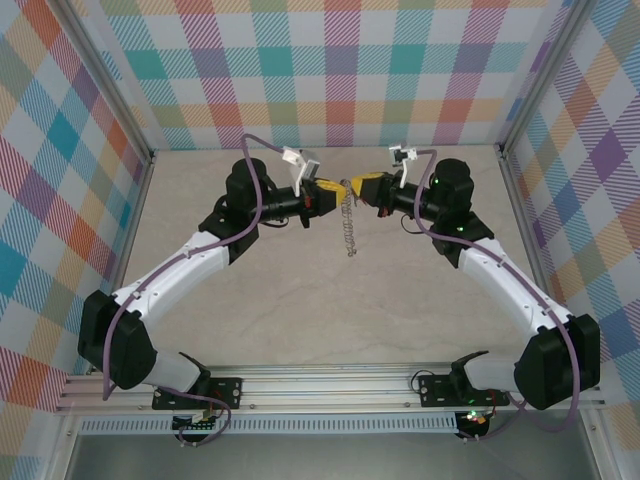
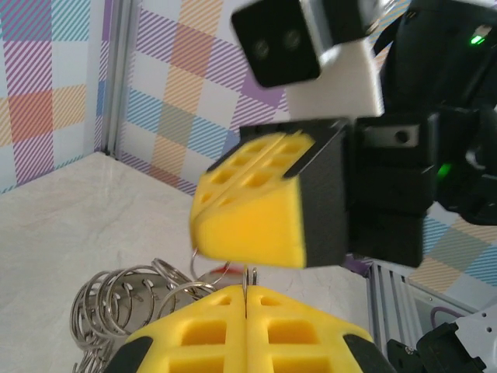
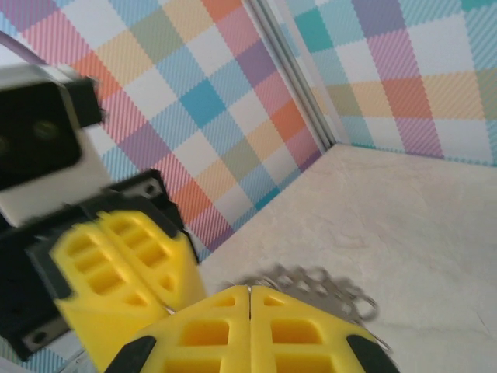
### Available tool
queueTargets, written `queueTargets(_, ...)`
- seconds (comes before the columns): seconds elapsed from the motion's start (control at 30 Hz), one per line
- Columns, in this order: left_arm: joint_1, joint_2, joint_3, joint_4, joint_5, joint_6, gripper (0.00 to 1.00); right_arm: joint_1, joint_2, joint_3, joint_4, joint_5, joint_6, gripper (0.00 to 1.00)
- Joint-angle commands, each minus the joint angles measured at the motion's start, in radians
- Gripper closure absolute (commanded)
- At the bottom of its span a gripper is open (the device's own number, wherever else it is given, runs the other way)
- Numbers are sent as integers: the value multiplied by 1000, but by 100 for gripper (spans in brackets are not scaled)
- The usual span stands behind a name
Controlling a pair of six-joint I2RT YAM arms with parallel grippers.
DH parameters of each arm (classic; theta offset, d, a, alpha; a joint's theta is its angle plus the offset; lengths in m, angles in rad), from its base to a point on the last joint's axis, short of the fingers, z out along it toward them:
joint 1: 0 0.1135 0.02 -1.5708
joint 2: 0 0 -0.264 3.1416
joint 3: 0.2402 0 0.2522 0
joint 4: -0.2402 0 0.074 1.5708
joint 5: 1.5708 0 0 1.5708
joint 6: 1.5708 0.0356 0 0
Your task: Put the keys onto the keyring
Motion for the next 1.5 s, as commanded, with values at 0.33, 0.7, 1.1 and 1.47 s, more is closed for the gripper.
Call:
queueTargets(0.33, -13, -51, 2, 80, 3, -5, 100, -15, -62, -39, 13, -20, 22, 100)
queueTargets(0.7, -13, -45, 1, 78, 1, -2, 100, -7, -131, -24, 57, -77, 75, 100)
queueTargets(1.1, -13, -44, 11, 68, 7, -5, 100, 37, -71, 19, 99, -71, 82, 100)
queueTargets(1.47, -14, -43, 13, 65, 10, -8, 100, 41, -52, 38, 117, -60, 85, 100)
